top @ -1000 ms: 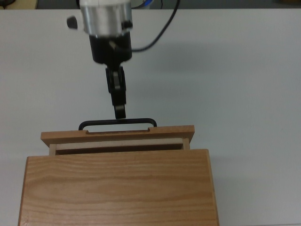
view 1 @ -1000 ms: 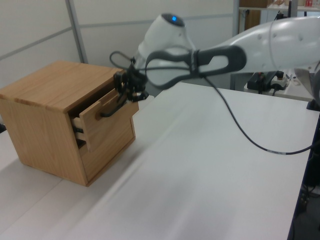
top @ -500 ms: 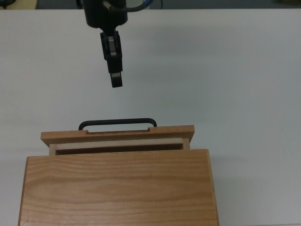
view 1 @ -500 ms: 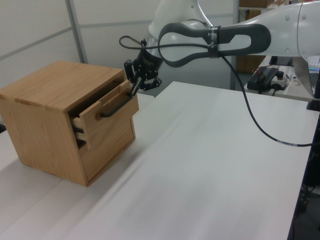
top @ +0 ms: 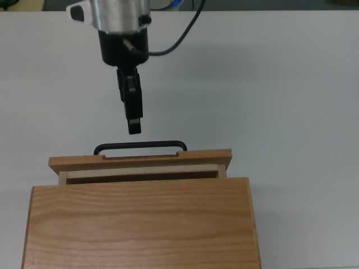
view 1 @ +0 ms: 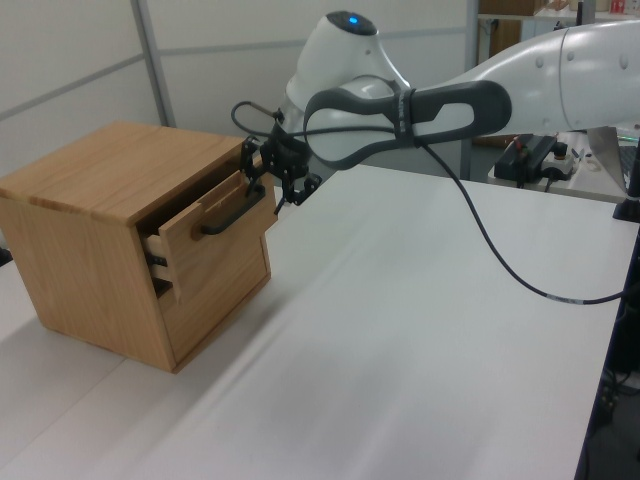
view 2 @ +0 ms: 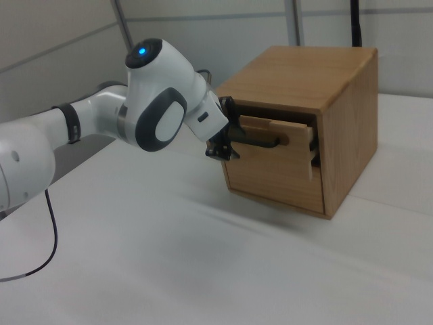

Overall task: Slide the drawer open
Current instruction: 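Pull the handle outward, sliding the upper drawer out of the cabinet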

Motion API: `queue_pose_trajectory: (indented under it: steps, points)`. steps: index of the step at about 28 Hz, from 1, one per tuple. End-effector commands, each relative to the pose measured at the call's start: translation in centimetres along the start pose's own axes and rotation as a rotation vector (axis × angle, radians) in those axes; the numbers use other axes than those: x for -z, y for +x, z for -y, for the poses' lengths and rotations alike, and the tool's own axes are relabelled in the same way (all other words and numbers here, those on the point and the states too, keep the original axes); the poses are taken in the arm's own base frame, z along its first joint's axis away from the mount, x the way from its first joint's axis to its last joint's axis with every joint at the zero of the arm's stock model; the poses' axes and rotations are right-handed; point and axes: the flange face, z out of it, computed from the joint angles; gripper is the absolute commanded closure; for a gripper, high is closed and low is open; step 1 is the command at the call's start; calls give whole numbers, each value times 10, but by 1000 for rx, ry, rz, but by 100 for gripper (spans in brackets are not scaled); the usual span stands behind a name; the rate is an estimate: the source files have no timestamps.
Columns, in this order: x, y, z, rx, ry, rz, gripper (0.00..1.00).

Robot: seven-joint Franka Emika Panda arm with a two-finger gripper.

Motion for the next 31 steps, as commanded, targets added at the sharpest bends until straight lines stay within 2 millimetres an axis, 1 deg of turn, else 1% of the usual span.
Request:
queue_pose_trajectory:
  steps: [1,4,8,10,13,14,16,18,19,20,22,23,24,26,27,31]
  points:
    - [-15,-1,-1,25,16,-14,5]
    - [-14,0,2,24,51,-24,5]
    - [-14,0,3,27,56,-25,5]
    - [-22,-3,1,30,46,-21,5]
    - [-27,-4,0,34,39,-21,5]
    - [-29,-4,-1,39,33,-25,6]
    - [-36,-5,-3,49,22,-31,14]
    - [-40,-6,-4,58,14,-35,18]
    - [-41,-6,-4,62,12,-37,26]
    - [-42,-6,-4,64,10,-39,29]
    - [-42,-6,-4,68,9,-42,30]
    - [-42,-6,-4,71,9,-43,35]
    - [-42,-6,-4,72,9,-44,44]
    - [-41,-6,-4,74,10,-46,54]
    - [-40,-6,-4,74,11,-46,63]
    - [-36,-6,-2,74,17,-47,79]
